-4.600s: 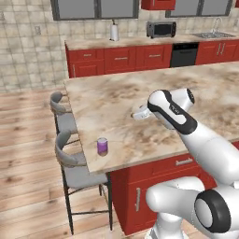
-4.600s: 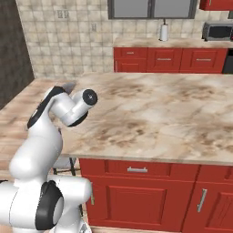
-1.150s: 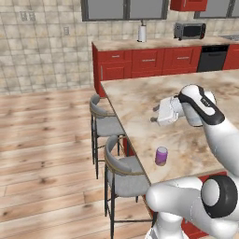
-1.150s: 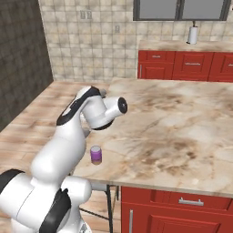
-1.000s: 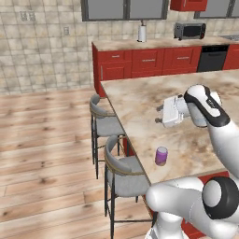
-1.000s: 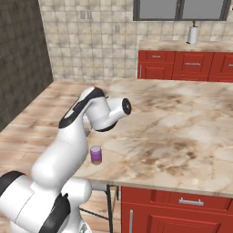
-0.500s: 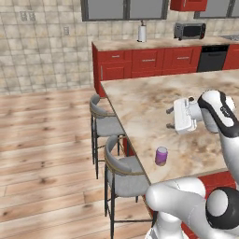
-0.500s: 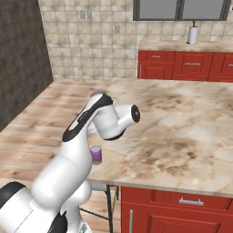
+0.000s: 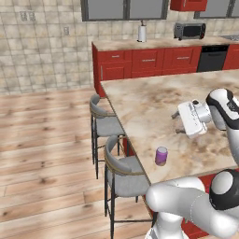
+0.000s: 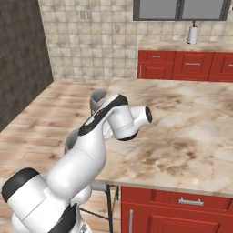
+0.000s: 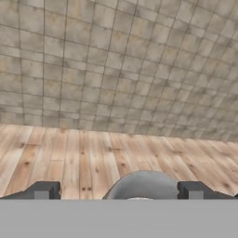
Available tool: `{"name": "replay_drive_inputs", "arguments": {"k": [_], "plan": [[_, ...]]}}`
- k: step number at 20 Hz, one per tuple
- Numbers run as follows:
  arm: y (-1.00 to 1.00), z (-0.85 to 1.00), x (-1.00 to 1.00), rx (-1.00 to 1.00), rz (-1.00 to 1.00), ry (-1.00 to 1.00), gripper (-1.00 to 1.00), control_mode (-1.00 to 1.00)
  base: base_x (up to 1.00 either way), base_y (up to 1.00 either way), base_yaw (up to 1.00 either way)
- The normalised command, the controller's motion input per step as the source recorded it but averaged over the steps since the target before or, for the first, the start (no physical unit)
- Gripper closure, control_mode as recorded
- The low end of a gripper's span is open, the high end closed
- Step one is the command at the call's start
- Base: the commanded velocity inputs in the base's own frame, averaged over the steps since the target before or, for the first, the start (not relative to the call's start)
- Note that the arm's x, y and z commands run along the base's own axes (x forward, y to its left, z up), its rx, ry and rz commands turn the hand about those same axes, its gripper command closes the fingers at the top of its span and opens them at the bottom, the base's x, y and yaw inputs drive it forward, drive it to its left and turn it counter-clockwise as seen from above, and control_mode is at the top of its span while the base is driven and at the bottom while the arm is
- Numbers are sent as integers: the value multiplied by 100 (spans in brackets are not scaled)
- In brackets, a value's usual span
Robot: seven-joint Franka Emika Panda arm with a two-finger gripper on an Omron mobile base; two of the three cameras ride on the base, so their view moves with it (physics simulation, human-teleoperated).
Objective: Four empty soda cans are scattered around the kitchen. Gather all the cans and cluster them next to the stove for recycling.
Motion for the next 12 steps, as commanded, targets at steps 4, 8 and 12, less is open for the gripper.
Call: {"name": "replay_drive_inputs", "arguments": {"k": [4, 8, 12], "plan": [[-22, -31, -17, 0, 17, 0, -100, -100, 0, 0, 0], [-1, -34, -16, 0, 7, -2, -100, -100, 0, 0, 0], [0, -35, -21, 0, 1, -7, -100, -100, 0, 0, 0]]}}
